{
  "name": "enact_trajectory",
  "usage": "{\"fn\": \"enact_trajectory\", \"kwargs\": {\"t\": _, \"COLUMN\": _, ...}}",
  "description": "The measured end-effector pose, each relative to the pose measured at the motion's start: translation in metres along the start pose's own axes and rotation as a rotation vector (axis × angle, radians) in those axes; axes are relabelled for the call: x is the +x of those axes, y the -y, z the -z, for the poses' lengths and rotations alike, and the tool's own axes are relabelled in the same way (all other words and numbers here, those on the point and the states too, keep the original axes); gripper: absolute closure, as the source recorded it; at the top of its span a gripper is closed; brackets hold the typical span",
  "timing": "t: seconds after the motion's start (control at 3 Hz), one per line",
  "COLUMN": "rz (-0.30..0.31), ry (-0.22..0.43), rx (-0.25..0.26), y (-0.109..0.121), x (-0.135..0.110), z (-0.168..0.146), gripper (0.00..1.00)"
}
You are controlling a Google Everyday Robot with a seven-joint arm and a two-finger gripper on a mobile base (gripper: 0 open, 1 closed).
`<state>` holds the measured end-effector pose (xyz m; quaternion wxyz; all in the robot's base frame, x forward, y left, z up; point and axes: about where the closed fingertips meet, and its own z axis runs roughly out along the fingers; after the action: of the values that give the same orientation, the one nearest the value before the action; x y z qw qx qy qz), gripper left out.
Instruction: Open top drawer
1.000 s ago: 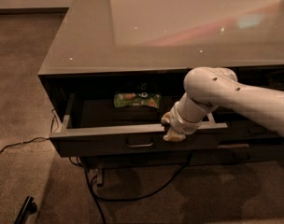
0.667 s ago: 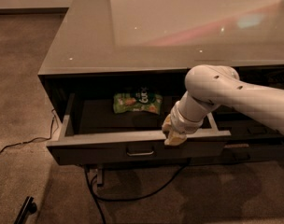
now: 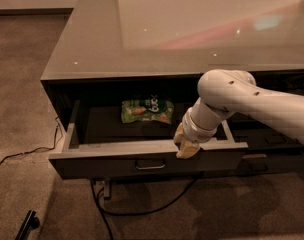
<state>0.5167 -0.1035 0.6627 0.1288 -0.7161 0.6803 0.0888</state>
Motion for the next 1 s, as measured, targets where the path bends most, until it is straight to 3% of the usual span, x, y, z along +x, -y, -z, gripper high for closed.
{"fn": "enact_trajectory", "kwargs": {"t": 0.67, "rz": 0.0, "ry": 0.0, "rx": 0.0, "y": 0.0, "x": 0.0, "z": -0.0001, "gripper": 0.07}}
{"fn": "enact_trajectory", "kwargs": {"t": 1.0, "rz": 0.012, "ry": 0.011, "rx": -0.007, "y": -0.0001, "x": 0.0004, "z": -0.0057, "gripper": 0.0}}
